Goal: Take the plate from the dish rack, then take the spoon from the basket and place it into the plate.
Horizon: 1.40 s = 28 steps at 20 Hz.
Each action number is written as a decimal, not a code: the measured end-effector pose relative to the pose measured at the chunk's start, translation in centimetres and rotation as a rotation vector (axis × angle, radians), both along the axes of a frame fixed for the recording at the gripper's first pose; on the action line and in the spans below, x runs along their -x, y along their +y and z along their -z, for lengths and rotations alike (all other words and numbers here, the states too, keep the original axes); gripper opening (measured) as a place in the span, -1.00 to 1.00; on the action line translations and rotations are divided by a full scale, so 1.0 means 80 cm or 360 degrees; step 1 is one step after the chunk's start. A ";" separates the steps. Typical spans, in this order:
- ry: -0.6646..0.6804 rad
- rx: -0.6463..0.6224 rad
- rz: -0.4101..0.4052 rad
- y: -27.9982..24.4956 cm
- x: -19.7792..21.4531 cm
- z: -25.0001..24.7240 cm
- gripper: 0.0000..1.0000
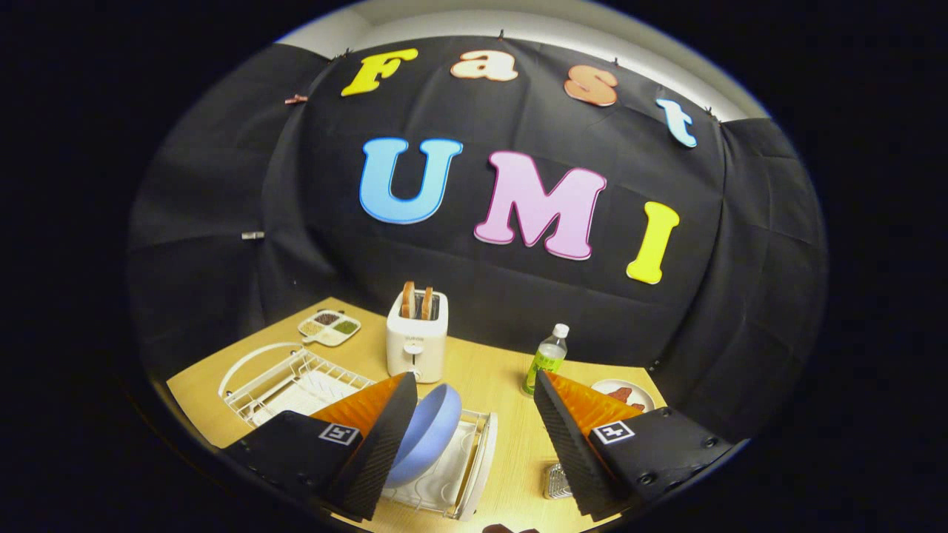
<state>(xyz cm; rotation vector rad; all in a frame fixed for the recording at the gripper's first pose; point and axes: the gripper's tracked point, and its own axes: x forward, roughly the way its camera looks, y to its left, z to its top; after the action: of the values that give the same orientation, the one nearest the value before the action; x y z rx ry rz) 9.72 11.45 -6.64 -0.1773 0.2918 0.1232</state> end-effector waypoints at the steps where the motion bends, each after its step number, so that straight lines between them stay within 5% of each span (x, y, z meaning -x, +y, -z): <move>1: 0.0087 0.0020 0.0009 0.005 -0.009 0.019 0.96; 7: 0.0542 0.0059 0.0156 0.002 -0.041 0.122 0.84; 15: 0.0831 -0.0156 0.0286 0.012 -0.047 0.169 -0.13; 19: 0.0851 -0.0238 0.0436 0.009 -0.044 0.163 -0.32; 28: 0.0561 -0.0044 0.0449 0.004 -0.060 0.107 -0.37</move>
<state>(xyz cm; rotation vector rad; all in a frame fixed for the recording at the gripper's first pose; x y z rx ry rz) 14.53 11.80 -15.23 -0.0847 0.6624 -0.1235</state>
